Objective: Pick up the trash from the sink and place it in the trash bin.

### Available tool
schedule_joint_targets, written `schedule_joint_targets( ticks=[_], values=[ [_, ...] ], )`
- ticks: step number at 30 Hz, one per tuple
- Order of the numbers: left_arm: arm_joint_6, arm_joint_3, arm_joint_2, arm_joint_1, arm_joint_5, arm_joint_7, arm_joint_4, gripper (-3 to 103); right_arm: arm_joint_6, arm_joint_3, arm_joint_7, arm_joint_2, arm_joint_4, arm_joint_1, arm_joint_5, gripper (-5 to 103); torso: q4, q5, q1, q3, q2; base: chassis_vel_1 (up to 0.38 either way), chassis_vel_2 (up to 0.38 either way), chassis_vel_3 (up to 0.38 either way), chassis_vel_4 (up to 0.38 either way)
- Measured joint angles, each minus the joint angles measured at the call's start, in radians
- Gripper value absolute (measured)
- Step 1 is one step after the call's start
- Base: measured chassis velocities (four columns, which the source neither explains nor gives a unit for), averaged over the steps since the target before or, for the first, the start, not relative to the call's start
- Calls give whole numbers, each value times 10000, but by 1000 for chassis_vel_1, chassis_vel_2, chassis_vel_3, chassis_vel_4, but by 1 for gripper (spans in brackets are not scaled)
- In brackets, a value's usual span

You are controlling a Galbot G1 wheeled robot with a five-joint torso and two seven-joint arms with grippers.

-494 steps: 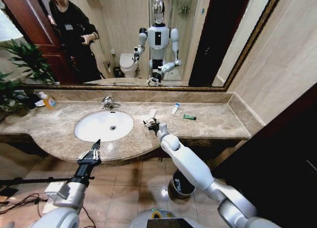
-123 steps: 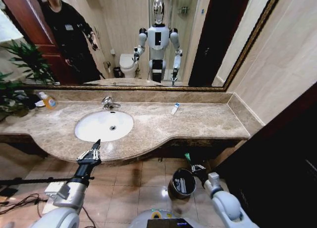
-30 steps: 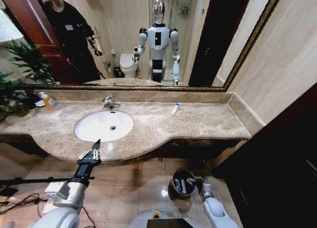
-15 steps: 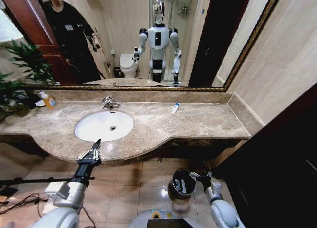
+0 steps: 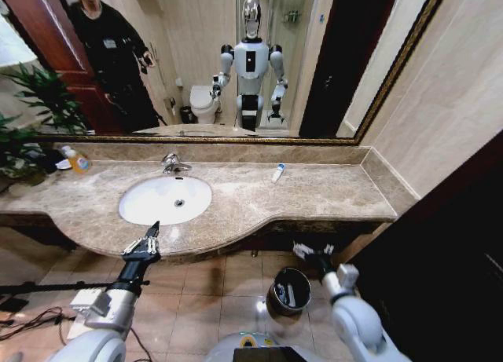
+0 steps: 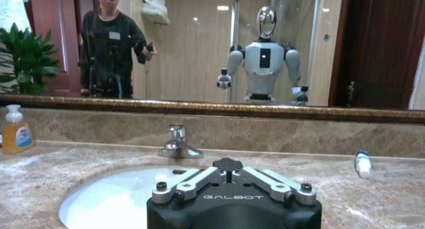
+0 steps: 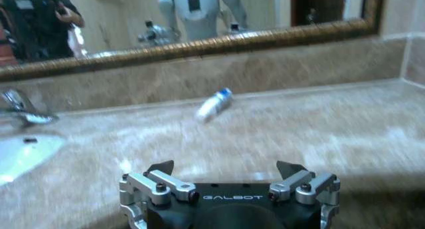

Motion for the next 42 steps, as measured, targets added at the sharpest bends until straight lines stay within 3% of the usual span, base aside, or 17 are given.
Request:
schedule_joint_targets(
  ticks=[6,13,21,25,33,42],
  values=[
    [0,0,0,0,0,0,0,0,-710,-340,147,-298,-470,1475,344,100,-1,2,-1,0,0,0,0,0,0],
    [0,0,1,0,0,1,0,0,-950,-766,377,-560,-1434,3232,679,100,-1,1,0,1,0,0,0,0,0],
    [0,0,0,-1,0,0,0,0,-2081,-1685,665,-594,-2610,5159,859,100,-1,-1,0,1,-1,0,0,0,0],
    [0,0,0,0,0,1,0,0,-2384,-2491,1312,-227,-3662,6279,550,100,-1,0,-1,1,-1,0,0,0,0],
    [0,0,0,0,0,0,0,0,-1948,-3612,2691,996,-6220,8384,33,100,0,-2,0,0,-1,0,0,0,0],
    [0,0,0,0,0,0,1,0,-1673,-3937,2962,2171,-8340,9500,4,100,1,-3,0,1,-1,0,0,0,0]
  ],
)
